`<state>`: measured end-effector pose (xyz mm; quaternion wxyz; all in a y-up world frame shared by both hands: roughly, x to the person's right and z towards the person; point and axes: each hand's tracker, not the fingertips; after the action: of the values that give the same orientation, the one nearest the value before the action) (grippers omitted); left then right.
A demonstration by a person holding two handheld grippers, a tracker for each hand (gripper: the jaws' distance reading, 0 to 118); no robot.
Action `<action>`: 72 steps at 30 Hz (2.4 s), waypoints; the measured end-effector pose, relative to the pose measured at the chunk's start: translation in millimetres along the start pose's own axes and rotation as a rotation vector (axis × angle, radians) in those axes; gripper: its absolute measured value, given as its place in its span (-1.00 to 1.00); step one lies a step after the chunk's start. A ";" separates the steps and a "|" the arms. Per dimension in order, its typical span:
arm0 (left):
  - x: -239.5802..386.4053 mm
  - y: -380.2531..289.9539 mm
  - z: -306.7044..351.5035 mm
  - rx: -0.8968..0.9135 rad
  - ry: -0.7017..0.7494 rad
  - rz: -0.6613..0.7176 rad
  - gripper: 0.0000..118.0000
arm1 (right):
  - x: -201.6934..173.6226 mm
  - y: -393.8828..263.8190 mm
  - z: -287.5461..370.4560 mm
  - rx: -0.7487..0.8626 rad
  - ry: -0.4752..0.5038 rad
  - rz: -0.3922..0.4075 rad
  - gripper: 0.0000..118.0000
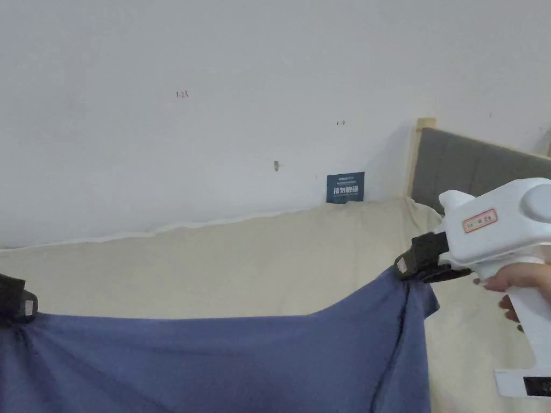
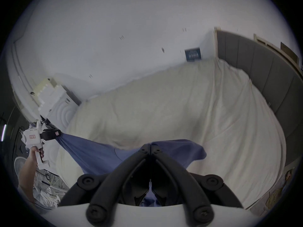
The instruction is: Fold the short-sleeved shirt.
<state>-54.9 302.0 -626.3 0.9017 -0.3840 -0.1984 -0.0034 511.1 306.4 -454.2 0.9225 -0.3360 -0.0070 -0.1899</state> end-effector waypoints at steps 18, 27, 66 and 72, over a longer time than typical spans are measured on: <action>14.4 113.5 206.7 0.414 0.049 -0.011 -0.91 | -106.1 148.1 168.4 0.402 0.009 0.082 -0.99; -8.0 172.8 155.2 0.443 0.088 0.073 -0.91 | -162.4 230.1 118.6 0.507 -0.096 0.196 -0.99; -47.7 -206.7 -127.5 -0.107 -0.017 0.223 -0.91 | -7.2 -179.7 -154.3 0.012 -0.103 0.057 -0.99; -55.5 -250.6 -60.5 -0.068 -0.040 0.219 -0.91 | 2.9 -208.5 -68.3 0.020 -0.043 0.081 -0.99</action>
<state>-124.2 75.3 -511.1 0.8790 -0.4338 -0.1730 0.0963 431.9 116.5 -378.0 0.9324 -0.3306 -0.0153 -0.1450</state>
